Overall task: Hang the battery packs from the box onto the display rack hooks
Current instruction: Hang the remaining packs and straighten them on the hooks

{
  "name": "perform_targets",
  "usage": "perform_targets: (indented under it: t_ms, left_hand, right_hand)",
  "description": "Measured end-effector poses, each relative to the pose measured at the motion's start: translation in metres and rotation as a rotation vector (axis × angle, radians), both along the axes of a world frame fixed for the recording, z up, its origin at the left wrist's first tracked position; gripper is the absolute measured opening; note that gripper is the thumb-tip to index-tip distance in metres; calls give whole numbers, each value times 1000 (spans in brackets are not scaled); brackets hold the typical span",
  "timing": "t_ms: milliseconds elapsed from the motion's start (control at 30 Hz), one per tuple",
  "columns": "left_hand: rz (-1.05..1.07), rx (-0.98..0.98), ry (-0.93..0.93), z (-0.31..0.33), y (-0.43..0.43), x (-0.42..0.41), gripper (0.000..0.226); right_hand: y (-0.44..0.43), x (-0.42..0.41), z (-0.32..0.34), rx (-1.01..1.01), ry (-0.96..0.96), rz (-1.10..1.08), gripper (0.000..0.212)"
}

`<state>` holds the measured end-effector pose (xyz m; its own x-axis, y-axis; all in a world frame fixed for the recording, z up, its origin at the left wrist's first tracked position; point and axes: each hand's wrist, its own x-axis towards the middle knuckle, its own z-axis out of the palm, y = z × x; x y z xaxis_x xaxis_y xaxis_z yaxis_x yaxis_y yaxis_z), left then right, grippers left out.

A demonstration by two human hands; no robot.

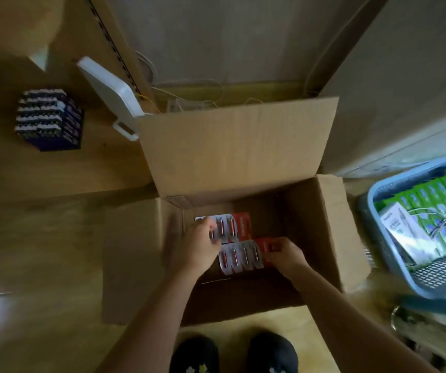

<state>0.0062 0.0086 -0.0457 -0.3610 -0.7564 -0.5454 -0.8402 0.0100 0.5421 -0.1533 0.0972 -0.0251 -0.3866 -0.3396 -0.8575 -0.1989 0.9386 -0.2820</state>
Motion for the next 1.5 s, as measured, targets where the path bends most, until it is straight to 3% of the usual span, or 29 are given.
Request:
perform_targets:
  t_ms: [100,200,300,367,433,567,667,800,967,1133,1500]
  left_hand:
    - [-70,-34,-109,-47,-4,-1,29]
    - [-126,-110,-136,-90,-5,-5,41]
    - [-242,-133,-145,-121,-8,-8,73]
    - [-322,-115,-200,-135,-10,-11,92]
    - [-370,-157,-268,-145,-10,-14,92]
    - [-371,-260,-409,-151,-10,-16,78]
    - [-295,-147,-506,-144,-13,-14,53]
    - [-144,67,-384,-114,-4,-9,25]
    - [153,141,-146,-37,7,2,20]
    - [294,145,111,73,-1,15,15]
    - [562,185,659,376,-27,87,25]
  right_hand:
    - [0,-5,-56,106,-27,-19,46]
    - [-3,-9,-93,195,-39,-34,77]
    - [-4,-9,-120,303,4,5,107]
    - [-3,-5,-132,369,36,47,116]
    - [-3,-2,-142,388,79,74,119]
    - [-3,-5,-151,382,99,210,102]
    - [1,-7,-140,355,45,295,73]
    - [6,-11,-104,170,-30,202,37]
    - [1,-12,-16,-2,174,228,13]
    - [-12,-8,94,-243,228,232,19]
    - [-65,37,387,-785,75,132,14]
